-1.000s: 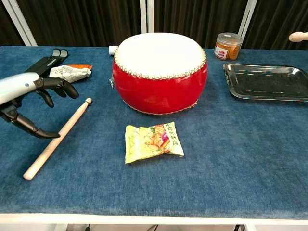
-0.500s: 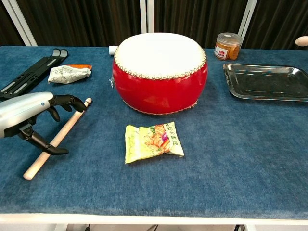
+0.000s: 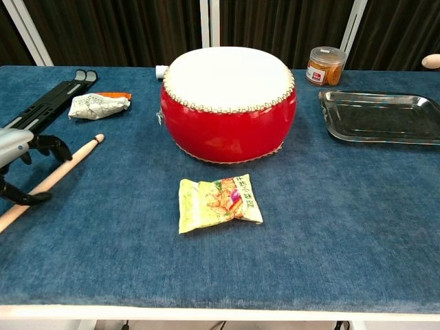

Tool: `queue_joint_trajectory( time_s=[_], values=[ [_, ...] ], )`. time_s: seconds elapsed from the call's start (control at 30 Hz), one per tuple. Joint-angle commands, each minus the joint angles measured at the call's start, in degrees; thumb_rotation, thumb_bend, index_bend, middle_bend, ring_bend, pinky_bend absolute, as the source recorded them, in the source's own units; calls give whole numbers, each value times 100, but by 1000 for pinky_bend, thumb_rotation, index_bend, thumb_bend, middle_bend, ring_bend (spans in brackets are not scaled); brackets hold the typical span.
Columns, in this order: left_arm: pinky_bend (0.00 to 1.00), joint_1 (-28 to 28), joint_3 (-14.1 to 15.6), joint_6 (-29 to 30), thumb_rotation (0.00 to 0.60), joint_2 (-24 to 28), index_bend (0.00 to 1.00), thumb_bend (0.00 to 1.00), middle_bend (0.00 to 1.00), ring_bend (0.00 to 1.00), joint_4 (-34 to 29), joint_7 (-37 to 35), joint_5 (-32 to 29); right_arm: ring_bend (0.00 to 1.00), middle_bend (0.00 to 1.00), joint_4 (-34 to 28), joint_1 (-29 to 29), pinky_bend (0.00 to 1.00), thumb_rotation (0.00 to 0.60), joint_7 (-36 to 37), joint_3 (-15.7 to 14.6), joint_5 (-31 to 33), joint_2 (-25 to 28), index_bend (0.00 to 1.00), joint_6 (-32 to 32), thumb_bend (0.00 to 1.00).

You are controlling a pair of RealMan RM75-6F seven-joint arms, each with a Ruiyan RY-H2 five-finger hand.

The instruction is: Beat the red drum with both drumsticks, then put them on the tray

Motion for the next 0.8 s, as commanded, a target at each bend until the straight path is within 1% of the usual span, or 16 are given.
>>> queue_joint_trajectory(
  time_s=[0.03, 0.07, 0.17, 0.27, 0.33, 0.4, 0.5, 0.53, 0.6, 0.63, 0.73, 0.8],
  values=[
    [338, 26, -39, -102, 600, 146, 451, 400, 439, 345, 32, -133, -113, 1000, 1000, -17, -9, 1000, 600, 0, 2, 10, 12, 1000, 3, 902],
    [338, 37, -45, -116, 600, 179, 464, 417, 459, 357, 39, -172, -137, 1000, 1000, -21, -14, 1000, 600, 7, 2, 14, 16, 1000, 4, 901],
    [339, 51, -19, -177, 600, 290, 474, 440, 466, 358, 81, -175, -179, 1000, 1000, -26, -30, 1000, 600, 53, 2, 19, 21, 1000, 16, 901],
    [338, 60, 2, -213, 600, 372, 470, 446, 455, 358, 64, -157, -202, 1000, 1000, -21, -39, 1000, 600, 74, 4, 17, 20, 1000, 25, 901],
    [338, 91, -33, -152, 600, 418, 444, 440, 435, 355, 26, -225, -211, 1000, 1000, -18, -48, 1000, 600, 86, 1, 13, 15, 1000, 34, 901],
    [338, 136, -112, -48, 600, 443, 392, 421, 401, 341, -82, -459, -186, 1000, 1000, -10, -56, 1000, 600, 94, 1, 17, 13, 1000, 38, 901],
    [340, 161, -282, -15, 600, 470, 344, 374, 351, 319, -298, -948, -210, 1000, 1000, -4, -62, 1000, 600, 107, 6, 20, 13, 1000, 44, 900],
    [342, 144, -352, -50, 600, 467, 341, 370, 340, 311, -379, -1077, -257, 1000, 1000, -4, -65, 1000, 600, 118, 9, 14, 17, 1000, 53, 901],
    [345, 105, -462, -63, 600, 405, 347, 370, 314, 291, -470, -1109, -365, 1000, 1000, -3, -73, 1000, 600, 133, 14, 4, 22, 1000, 73, 901],
    [345, 79, -500, -48, 600, 345, 353, 369, 303, 281, -490, -991, -443, 1000, 1000, -4, -76, 1000, 600, 145, 15, -1, 27, 1000, 79, 901],
    [346, -31, -632, 153, 600, 4, 372, 354, 263, 239, -519, -143, -853, 1000, 1000, 12, -87, 1000, 600, 205, 17, -8, 43, 1000, 90, 901],
    [346, -81, -696, 281, 600, -215, 386, 348, 245, 221, -502, 255, -1080, 1000, 1000, 31, -93, 1000, 600, 246, 15, -1, 52, 1000, 84, 901]
  ],
)
